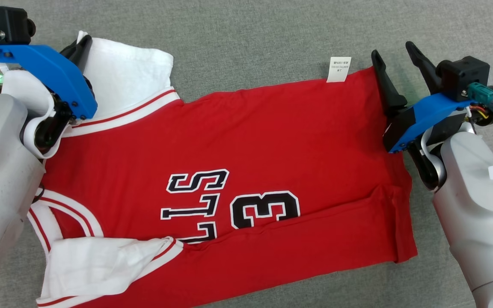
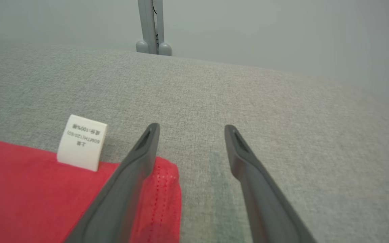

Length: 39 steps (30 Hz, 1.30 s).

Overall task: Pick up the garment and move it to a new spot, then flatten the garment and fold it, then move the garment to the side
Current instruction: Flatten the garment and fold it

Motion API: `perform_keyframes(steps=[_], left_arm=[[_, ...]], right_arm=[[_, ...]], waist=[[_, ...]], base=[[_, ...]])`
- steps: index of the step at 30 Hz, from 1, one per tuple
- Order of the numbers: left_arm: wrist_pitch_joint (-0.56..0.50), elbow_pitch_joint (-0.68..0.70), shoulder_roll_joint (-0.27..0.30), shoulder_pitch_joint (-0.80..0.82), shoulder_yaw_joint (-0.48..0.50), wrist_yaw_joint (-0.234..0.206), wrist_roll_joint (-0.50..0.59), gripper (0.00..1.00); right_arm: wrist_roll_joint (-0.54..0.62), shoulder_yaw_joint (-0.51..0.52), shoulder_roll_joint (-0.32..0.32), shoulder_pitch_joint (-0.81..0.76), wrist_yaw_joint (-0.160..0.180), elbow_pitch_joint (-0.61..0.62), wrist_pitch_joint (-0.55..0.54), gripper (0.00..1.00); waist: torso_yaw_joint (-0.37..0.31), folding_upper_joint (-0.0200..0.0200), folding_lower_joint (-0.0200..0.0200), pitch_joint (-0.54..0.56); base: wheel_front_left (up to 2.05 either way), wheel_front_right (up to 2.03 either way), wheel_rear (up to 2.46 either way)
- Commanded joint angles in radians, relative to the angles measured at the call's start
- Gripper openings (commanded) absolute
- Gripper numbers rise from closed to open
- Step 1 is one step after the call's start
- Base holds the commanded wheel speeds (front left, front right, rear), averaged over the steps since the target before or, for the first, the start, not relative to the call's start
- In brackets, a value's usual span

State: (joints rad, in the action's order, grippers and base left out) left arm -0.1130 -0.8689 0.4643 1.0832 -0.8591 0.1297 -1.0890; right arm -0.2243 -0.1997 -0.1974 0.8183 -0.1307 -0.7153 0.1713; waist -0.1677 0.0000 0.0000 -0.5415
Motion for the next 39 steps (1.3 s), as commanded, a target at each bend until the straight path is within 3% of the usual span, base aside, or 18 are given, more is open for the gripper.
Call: perform_keyframes(steps=[1,14,18,19,20,22,23,31,39], left_arm=[[0.017,0.001,0.004,-0.003,-0.011,0.001,-0.018,0.0],[0.117,0.038,0.019,0.02,-0.095,0.001,-0.055,0.0],[0.138,0.036,0.015,0.031,-0.132,0.001,-0.068,0.0],[0.144,0.033,0.015,0.034,-0.138,0.001,-0.072,0.0],[0.144,0.033,0.015,0.034,-0.138,0.001,-0.072,0.0],[0.154,0.029,0.013,0.038,-0.149,0.001,-0.075,0.0],[0.16,0.027,0.012,0.038,-0.154,0.001,-0.08,0.0],[0.24,0.02,0.005,0.056,-0.182,0.001,-0.099,0.0],[0.33,0.082,0.005,0.001,-0.219,0.001,-0.123,0.0]], right_arm=[[-0.009,-0.009,-0.008,0.018,0.0,-0.01,-0.004,1.0],[-0.085,-0.078,-0.037,-0.015,0.0,-0.055,-0.097,1.0],[-0.109,-0.114,-0.04,-0.027,0.0,-0.085,-0.173,1.0],[-0.12,-0.12,-0.037,-0.031,0.0,-0.094,-0.196,0.94],[-0.12,-0.12,-0.037,-0.031,0.0,-0.094,-0.196,0.94],[-0.141,-0.139,-0.035,-0.035,0.0,-0.095,-0.225,0.39],[-0.152,-0.145,-0.037,-0.036,0.0,-0.089,-0.231,0.0],[-0.138,-0.104,-0.076,0.002,0.0,-0.061,-0.125,0.0],[-0.095,-0.072,-0.056,-0.025,0.0,-0.125,-0.05,0.0]], waist=[[0.003,0.0,0.0,0.007],[0.037,0.0,0.0,0.048],[0.05,0.0,0.0,0.052],[0.052,0.0,0.0,0.053],[0.052,0.0,0.0,0.053],[0.056,0.0,0.0,0.054],[0.057,0.0,0.0,0.054],[0.076,0.0,0.0,0.073],[0.115,0.0,0.0,0.13]], base=[[0.0,0.0,0.0],[0.0,0.0,0.0],[0.0,0.0,0.0],[0.0,0.0,0.0],[0.0,0.0,0.0],[0.0,0.0,0.0],[0.0,0.0,0.0],[0.0,0.0,0.0],[0.0,0.0,0.0]])
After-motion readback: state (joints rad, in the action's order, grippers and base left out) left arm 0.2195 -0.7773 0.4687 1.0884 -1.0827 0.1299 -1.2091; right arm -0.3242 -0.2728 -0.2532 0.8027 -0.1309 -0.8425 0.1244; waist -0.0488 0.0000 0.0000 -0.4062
